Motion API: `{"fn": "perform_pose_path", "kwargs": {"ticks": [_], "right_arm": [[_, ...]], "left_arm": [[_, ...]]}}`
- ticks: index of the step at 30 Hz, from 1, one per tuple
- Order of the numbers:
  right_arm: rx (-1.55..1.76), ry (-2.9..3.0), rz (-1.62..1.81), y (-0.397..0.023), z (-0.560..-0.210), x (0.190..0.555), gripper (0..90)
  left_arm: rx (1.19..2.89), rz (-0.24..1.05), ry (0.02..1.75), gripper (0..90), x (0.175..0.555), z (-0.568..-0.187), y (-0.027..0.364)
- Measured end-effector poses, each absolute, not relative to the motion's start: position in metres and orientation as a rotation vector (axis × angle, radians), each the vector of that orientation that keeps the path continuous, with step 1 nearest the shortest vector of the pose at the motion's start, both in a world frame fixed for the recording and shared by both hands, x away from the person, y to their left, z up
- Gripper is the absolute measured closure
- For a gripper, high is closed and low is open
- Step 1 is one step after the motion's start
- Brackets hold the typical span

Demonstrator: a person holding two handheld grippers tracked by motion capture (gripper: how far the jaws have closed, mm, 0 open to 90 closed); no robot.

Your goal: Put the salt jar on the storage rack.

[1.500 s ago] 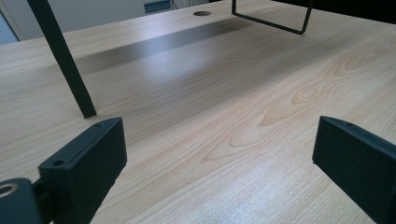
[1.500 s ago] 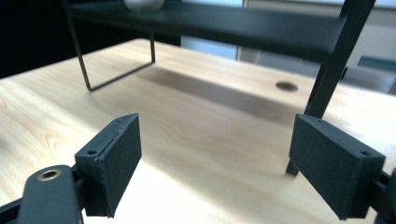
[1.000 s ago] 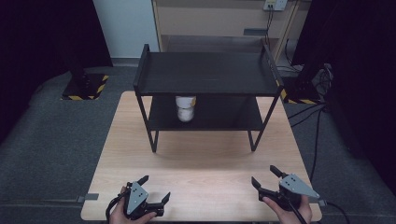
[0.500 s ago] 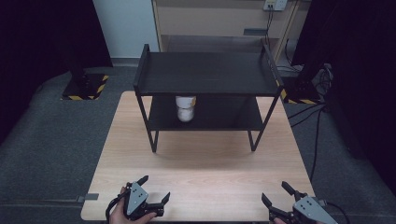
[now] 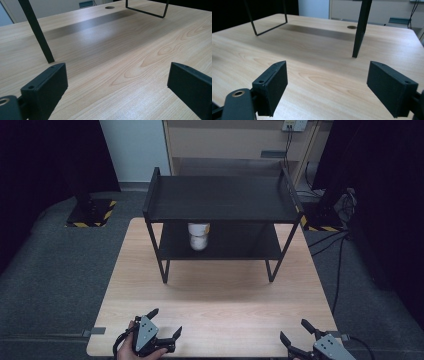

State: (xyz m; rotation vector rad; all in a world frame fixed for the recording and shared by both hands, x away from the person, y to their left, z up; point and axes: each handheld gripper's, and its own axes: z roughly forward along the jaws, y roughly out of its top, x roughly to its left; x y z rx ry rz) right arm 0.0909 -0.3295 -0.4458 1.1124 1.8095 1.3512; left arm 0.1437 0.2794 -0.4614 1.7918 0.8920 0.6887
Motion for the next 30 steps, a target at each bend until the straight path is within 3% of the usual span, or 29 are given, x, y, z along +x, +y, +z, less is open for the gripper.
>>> {"fn": "perform_pose_path", "kwargs": {"ticks": [30], "right_arm": [[1.121, 1.812, 1.356, -0.3304, -0.4488, 0.0911, 16.8]], "left_arm": [[1.794, 0.688, 0.894, 1.8, 0.1451, -0.4615, 0.2797]]}}
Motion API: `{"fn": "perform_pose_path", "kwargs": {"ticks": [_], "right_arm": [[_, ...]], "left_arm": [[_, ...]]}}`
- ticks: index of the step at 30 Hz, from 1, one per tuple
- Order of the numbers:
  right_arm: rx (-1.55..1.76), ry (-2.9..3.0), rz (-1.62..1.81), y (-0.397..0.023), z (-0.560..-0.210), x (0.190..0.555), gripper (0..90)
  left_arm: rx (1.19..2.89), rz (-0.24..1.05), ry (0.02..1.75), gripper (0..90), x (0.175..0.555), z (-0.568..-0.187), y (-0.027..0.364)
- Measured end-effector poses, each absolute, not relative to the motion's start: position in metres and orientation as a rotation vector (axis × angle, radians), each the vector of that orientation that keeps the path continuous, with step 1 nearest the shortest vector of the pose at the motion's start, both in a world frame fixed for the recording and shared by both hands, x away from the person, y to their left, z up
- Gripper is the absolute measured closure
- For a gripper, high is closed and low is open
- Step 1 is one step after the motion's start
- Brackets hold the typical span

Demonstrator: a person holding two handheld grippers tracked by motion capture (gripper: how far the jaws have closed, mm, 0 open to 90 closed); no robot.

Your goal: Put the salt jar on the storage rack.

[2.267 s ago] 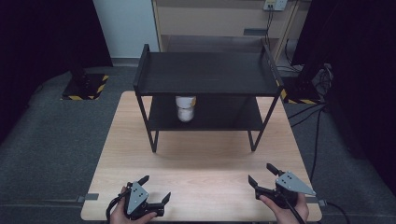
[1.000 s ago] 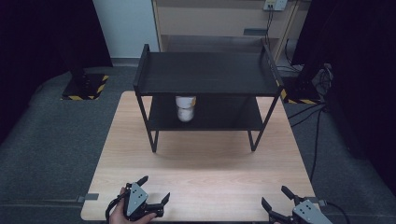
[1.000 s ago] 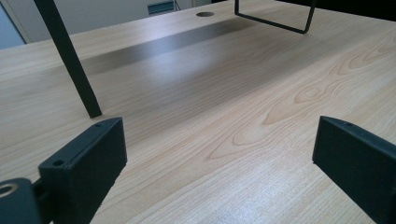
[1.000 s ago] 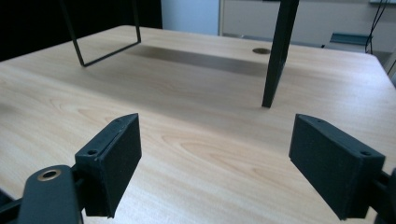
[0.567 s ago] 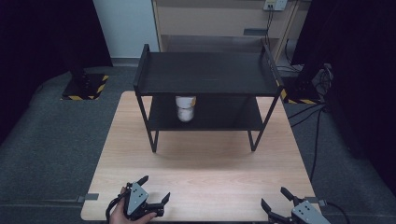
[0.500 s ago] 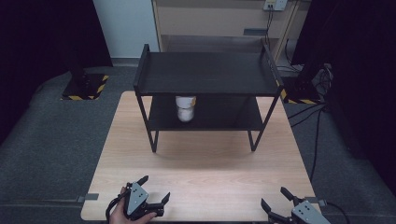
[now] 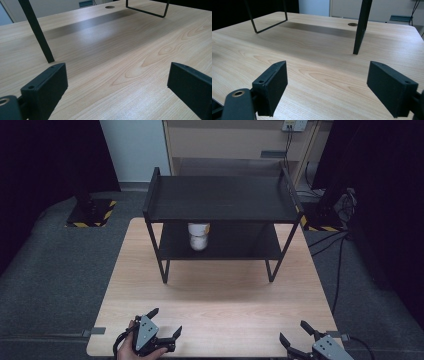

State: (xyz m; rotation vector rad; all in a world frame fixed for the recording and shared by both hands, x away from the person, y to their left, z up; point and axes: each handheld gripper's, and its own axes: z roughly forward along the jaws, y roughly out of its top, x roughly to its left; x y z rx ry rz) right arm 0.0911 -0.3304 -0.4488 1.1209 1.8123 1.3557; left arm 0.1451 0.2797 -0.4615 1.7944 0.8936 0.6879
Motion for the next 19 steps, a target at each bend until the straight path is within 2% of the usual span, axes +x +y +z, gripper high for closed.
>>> {"fn": "perform_pose_path", "kwargs": {"ticks": [19], "right_arm": [[1.108, 1.827, 1.347, -0.3297, -0.4487, 0.0918, 15.8]], "left_arm": [[1.787, 0.69, 0.895, 1.7, 0.145, -0.4616, 0.28]]}}
